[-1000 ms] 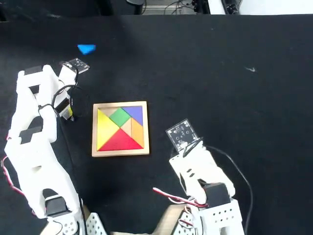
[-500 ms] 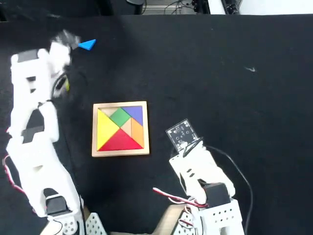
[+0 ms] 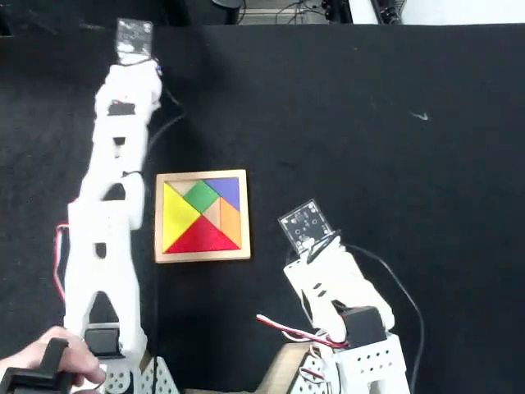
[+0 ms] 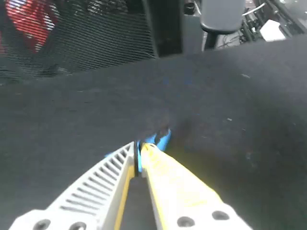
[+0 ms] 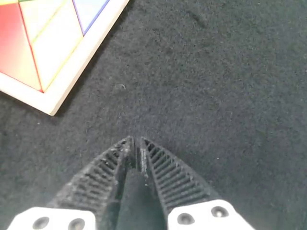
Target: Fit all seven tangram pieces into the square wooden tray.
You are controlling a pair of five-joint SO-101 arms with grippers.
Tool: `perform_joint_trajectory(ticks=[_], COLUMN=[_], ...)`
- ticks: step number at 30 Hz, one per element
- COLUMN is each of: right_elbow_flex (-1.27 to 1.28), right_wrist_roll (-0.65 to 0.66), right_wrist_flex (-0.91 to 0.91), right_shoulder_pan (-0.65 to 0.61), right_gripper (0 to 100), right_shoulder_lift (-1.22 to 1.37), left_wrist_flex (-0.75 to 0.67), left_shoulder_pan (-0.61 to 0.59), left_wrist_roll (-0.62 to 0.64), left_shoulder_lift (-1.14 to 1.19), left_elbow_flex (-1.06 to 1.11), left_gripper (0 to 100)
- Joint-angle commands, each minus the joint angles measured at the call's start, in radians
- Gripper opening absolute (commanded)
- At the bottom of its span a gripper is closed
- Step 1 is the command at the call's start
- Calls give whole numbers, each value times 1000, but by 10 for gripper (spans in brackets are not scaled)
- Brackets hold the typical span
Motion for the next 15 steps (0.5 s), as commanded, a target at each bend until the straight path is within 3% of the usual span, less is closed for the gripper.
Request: perform_joint_trajectory(ticks=[1,6,15], right_elbow_flex=[-4,-4,-4], right_wrist_roll=[8,8,8], right_wrist_flex=[5,5,6], right_shoulder_pan=[-8,-8,-8], right_gripper=[21,21,21], right_shoulder_lift=[-93,-93,-93], left_wrist_flex=[-23,23,216], left_shoulder_pan=[7,-16,-67], left_wrist_roll=[-15,-71,-78], left_shoulder_lift=[141,269,187], left_elbow_flex=[-335,-499,-406], left_gripper=[39,39,45])
